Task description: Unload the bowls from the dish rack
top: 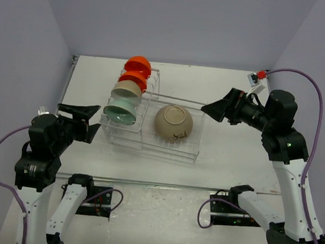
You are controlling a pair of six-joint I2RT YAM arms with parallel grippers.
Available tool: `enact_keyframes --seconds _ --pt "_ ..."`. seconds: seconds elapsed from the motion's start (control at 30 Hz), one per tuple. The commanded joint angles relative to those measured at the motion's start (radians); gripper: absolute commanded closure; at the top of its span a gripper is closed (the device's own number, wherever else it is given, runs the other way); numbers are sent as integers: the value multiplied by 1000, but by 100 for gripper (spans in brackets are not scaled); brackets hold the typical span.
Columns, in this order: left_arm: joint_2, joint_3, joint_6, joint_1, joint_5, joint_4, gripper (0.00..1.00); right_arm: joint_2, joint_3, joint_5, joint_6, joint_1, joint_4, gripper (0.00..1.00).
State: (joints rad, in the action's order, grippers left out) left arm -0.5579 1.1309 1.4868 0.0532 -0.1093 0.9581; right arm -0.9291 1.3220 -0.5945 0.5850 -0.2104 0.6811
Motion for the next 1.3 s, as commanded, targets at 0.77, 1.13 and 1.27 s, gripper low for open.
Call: enact_keyframes --seconds 0.77,1.13,1.27 --pt "3 -118 279 0 -159 -79 30 4 2 33 -13 -10 -26 1" --pt "82 -190 295 2 -194 -117 33 3 -9 30 -4 -10 -38 1" --pt "58 -188 285 0 -199 -150 34 6 -3 36 -13 -9 -23 1"
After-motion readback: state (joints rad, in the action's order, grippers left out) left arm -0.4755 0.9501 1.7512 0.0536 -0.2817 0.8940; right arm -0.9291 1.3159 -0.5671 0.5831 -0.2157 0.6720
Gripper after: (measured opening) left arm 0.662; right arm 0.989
